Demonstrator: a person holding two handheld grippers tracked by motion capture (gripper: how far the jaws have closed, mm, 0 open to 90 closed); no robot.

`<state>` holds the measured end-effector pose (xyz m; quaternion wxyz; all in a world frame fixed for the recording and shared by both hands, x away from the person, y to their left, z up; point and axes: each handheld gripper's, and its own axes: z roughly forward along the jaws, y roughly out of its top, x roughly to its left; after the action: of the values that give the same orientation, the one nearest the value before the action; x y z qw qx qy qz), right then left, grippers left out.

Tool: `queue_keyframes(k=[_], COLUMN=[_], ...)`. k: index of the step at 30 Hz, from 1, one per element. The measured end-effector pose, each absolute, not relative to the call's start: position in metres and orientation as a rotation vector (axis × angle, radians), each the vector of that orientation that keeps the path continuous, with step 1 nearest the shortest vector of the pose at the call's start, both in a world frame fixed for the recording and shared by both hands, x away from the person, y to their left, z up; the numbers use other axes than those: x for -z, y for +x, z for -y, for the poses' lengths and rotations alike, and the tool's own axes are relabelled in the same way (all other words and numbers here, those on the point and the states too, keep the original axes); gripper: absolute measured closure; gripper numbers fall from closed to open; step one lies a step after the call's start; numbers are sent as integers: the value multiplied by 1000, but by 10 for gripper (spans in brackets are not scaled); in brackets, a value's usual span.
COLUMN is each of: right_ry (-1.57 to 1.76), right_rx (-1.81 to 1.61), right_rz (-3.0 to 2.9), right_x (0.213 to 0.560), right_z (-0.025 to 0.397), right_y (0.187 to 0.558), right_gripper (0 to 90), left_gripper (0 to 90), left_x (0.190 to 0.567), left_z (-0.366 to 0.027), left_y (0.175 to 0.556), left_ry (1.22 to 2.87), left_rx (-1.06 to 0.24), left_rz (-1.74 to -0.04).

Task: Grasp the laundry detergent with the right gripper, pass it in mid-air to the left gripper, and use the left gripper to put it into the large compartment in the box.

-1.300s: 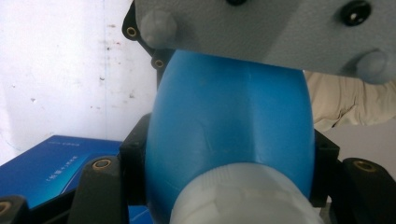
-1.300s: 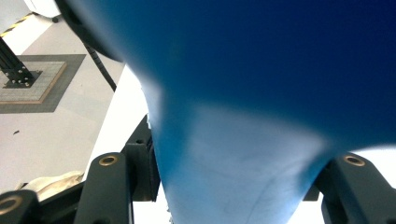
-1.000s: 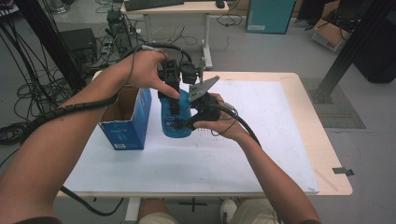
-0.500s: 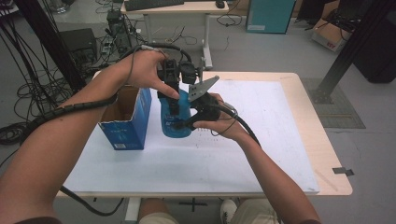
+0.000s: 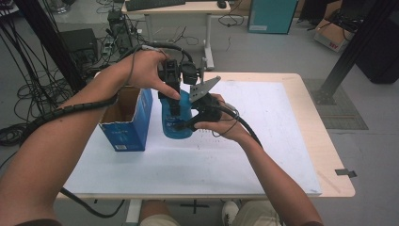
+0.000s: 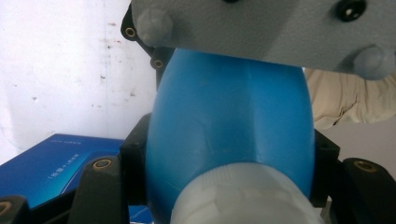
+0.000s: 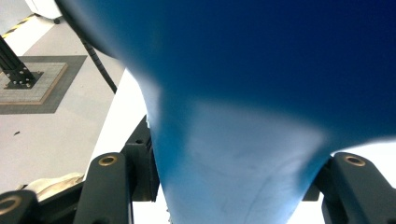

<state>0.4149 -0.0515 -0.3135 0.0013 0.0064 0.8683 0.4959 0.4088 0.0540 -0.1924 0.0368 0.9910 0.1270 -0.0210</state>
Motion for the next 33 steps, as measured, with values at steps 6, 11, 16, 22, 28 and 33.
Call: queue_keyframes(k=[6, 11, 16, 22, 28, 33], right_ry=[26, 26, 14, 10, 14, 11], right_rx=[-1557, -1554, -1562, -1568, -1567, -1568], right_rz=[-2732, -2734, -2727, -2726, -2737, -2734], right_x=[314, 315, 315, 315, 316, 316], right_z=[51, 50, 49, 49, 49, 49], right_y=[415, 415, 416, 416, 416, 416], right_gripper=[408, 408, 407, 405, 404, 402], left_gripper=[376, 376, 376, 376, 376, 376], left_x=[193, 194, 194, 193, 195, 194], left_z=[-54, -55, -56, -56, -56, -57], left_y=[409, 409, 409, 409, 409, 408], left_ry=[3043, 3043, 3040, 3045, 3044, 3042], left_rx=[64, 69, 68, 69, 60, 65], left_rz=[-392, -396, -392, -387, -388, -392])
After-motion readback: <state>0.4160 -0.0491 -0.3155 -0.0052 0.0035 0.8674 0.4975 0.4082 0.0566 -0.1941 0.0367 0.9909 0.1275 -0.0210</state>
